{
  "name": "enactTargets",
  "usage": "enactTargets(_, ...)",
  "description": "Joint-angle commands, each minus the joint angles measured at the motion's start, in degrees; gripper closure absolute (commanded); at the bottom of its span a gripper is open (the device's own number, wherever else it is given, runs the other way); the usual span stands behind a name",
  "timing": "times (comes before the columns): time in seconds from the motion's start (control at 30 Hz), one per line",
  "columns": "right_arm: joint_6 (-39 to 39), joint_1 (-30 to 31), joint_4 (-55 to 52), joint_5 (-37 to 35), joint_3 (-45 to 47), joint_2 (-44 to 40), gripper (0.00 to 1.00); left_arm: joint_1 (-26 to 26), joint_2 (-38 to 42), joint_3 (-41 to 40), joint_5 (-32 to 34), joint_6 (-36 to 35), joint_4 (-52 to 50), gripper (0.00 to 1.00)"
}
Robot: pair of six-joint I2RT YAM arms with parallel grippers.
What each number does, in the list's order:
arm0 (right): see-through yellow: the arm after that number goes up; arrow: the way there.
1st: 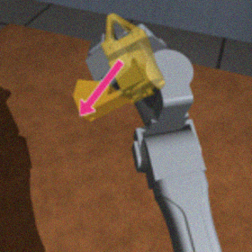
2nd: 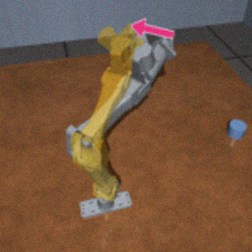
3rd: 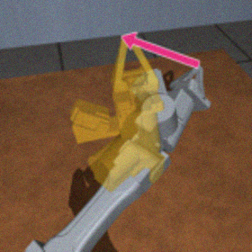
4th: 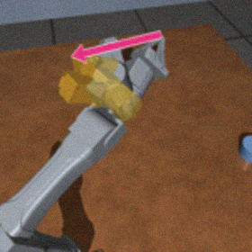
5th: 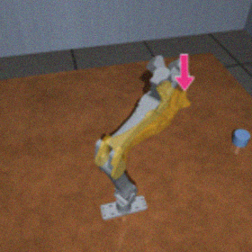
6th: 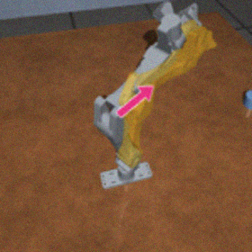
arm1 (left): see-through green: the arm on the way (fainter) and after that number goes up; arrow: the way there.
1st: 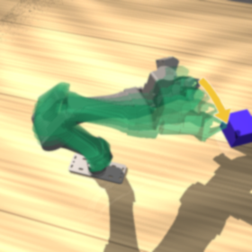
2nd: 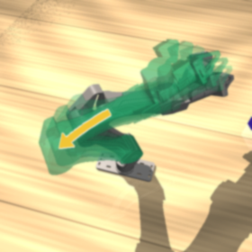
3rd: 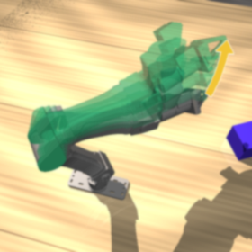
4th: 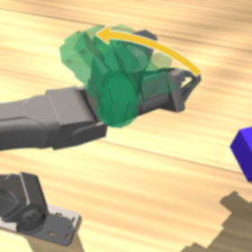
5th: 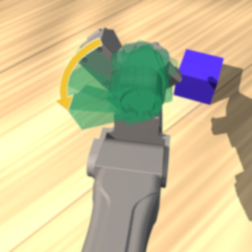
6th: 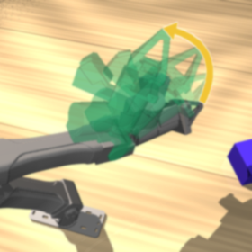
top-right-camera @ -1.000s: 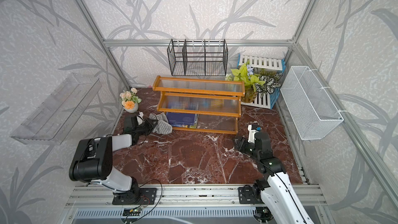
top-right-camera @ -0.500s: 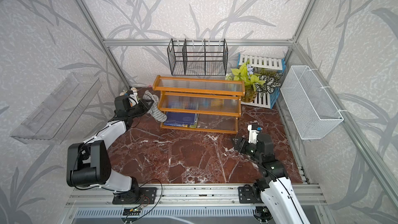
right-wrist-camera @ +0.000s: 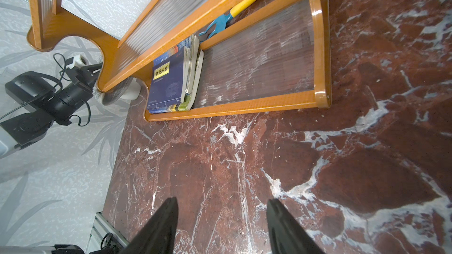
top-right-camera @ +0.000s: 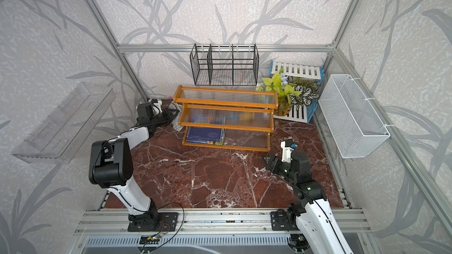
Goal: Wipe the bookshelf clean with a cloth
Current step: Wipe the dust from the shelf.
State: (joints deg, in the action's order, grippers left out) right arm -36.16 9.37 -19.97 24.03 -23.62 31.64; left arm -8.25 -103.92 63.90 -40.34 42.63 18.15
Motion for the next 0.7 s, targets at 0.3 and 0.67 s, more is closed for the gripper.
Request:
enactTargets(0.3, 0.38, -0.2, 0.13, -0.57, -1.08, -0.87, 0.38, 2.1, -6.71, 8.52, -5.54, 1.58, 5.72, 0.84)
enactTargets(0.67, 0.17, -0.16, 0.52, -0.24, -0.96, -1.15, 0.38, 1.22, 5.87, -5.82, -4.32, 0.58, 5.99, 0.84)
